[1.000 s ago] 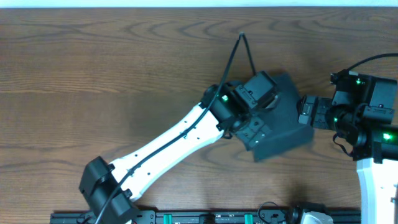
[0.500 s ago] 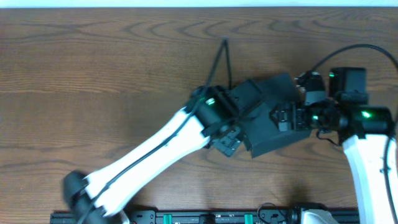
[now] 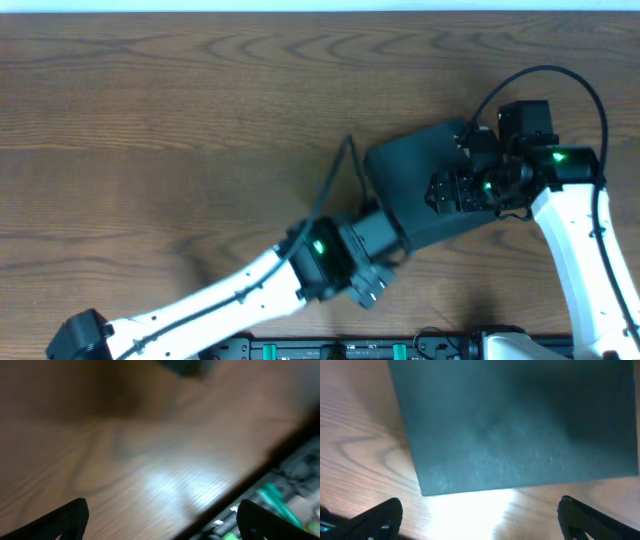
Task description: Pack container
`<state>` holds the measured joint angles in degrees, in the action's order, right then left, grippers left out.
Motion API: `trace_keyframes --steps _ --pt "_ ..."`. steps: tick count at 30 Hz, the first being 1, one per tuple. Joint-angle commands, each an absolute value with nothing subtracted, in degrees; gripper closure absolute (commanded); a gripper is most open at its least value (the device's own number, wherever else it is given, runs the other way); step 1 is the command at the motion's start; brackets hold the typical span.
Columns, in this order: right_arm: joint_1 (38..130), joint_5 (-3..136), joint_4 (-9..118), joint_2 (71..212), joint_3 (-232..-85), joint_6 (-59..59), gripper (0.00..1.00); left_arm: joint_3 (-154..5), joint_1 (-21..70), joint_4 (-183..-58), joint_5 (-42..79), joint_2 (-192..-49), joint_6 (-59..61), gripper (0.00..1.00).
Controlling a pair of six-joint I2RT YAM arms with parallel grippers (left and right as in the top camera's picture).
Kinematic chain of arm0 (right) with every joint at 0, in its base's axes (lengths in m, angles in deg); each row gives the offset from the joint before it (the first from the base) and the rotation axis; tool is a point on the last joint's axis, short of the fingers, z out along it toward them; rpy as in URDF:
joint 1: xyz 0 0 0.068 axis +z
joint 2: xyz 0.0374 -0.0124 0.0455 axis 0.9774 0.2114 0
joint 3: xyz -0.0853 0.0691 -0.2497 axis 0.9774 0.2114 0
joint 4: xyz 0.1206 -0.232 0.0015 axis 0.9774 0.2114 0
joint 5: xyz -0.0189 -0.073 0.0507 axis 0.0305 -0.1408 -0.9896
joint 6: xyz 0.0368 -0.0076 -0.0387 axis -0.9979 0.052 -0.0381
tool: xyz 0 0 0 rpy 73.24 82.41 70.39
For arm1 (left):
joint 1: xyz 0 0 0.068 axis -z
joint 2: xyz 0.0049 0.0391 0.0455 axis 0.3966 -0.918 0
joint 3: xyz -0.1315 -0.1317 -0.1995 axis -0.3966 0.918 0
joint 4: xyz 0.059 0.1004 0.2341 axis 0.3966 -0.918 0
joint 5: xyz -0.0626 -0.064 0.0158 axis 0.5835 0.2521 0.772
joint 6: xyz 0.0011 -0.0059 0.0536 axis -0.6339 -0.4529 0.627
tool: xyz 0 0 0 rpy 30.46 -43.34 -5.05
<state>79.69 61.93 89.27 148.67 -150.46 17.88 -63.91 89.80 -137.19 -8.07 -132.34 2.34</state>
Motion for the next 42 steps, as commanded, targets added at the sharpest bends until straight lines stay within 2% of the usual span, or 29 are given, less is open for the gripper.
trace_keyframes --steps 1,7,17,26,42 --pt "80.1 63.4 89.4 150.3 -150.7 16.3 0.01 -64.0 93.6 -134.0 -5.7 -131.9 1.7 0.05" --pt "80.1 67.2 88.2 153.1 -148.1 12.4 0.01 -63.9 97.0 -127.9 -4.4 -131.9 4.1 0.05" --pt "80.1 67.4 86.6 158.7 -146.8 11.4 0.01 -63.3 97.3 -118.7 11.4 -135.4 17.6 0.05" --pt "80.1 67.1 85.6 161.8 -146.8 11.0 0.01 -63.3 97.2 -116.4 11.5 -144.4 27.9 0.05" --pt "80.1 67.2 85.6 161.8 -146.8 11.0 0.01 -63.3 93.3 -109.4 11.6 -152.7 30.4 0.05"
